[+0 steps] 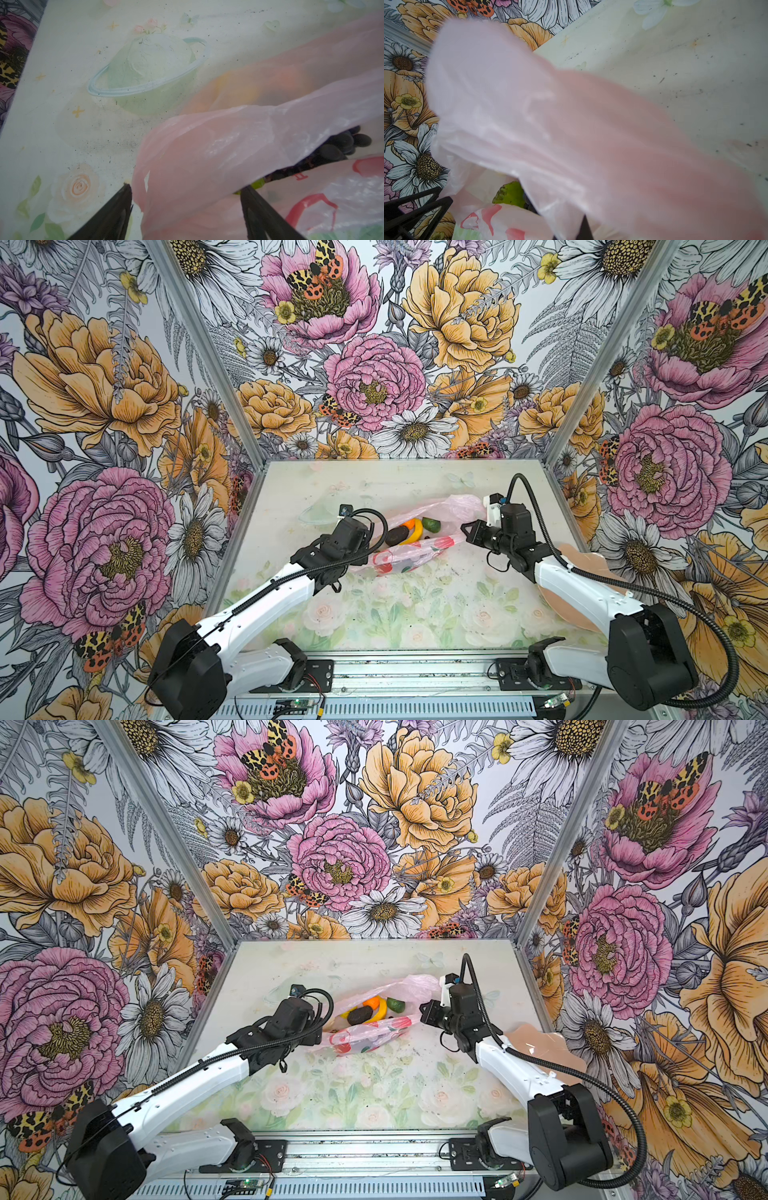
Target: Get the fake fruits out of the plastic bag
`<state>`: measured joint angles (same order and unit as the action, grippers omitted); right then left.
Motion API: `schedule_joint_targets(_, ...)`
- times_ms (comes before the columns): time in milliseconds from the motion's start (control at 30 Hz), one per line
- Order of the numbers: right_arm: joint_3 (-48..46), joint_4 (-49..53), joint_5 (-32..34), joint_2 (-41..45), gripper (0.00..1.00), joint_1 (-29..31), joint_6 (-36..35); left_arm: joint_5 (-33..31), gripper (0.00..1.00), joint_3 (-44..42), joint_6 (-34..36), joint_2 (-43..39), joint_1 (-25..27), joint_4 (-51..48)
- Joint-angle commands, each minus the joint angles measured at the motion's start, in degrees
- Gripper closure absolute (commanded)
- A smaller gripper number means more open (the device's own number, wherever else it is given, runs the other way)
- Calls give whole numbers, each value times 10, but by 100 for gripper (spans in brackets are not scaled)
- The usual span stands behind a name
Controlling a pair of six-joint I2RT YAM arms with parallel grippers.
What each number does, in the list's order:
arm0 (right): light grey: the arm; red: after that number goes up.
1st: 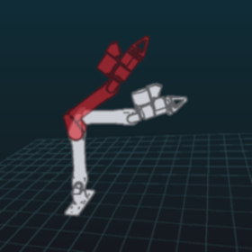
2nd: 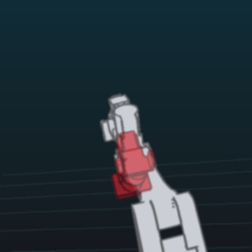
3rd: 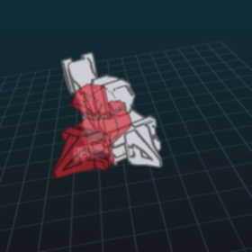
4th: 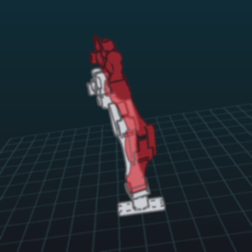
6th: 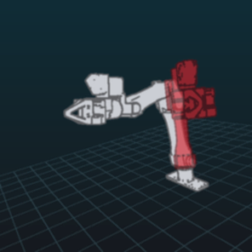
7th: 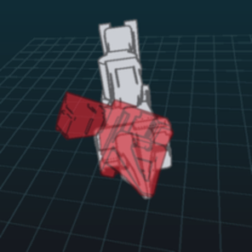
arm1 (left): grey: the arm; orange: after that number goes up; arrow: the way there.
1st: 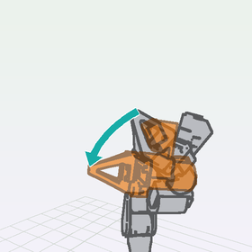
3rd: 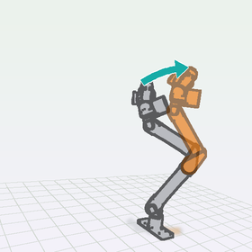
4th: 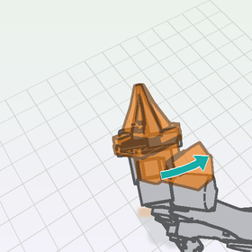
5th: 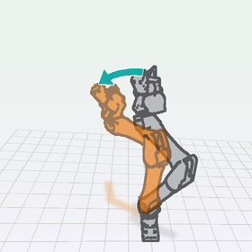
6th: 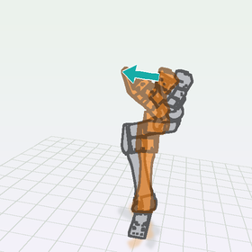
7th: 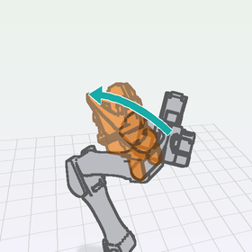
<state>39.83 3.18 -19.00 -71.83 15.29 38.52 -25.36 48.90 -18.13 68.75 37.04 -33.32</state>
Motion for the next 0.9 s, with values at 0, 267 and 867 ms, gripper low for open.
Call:
schedule_joint_targets(0,18,5,6,12,100,-4,-19,-18,18,36,48,47,0,-10)
schedule_joint_targets(267,7,14,21,14,100,-7,-48,175,75,70,-11,146,-152,59)
schedule_joint_targets(867,-32,48,33,6,76,28,-132,240,94,145,-58,241,-223,62)
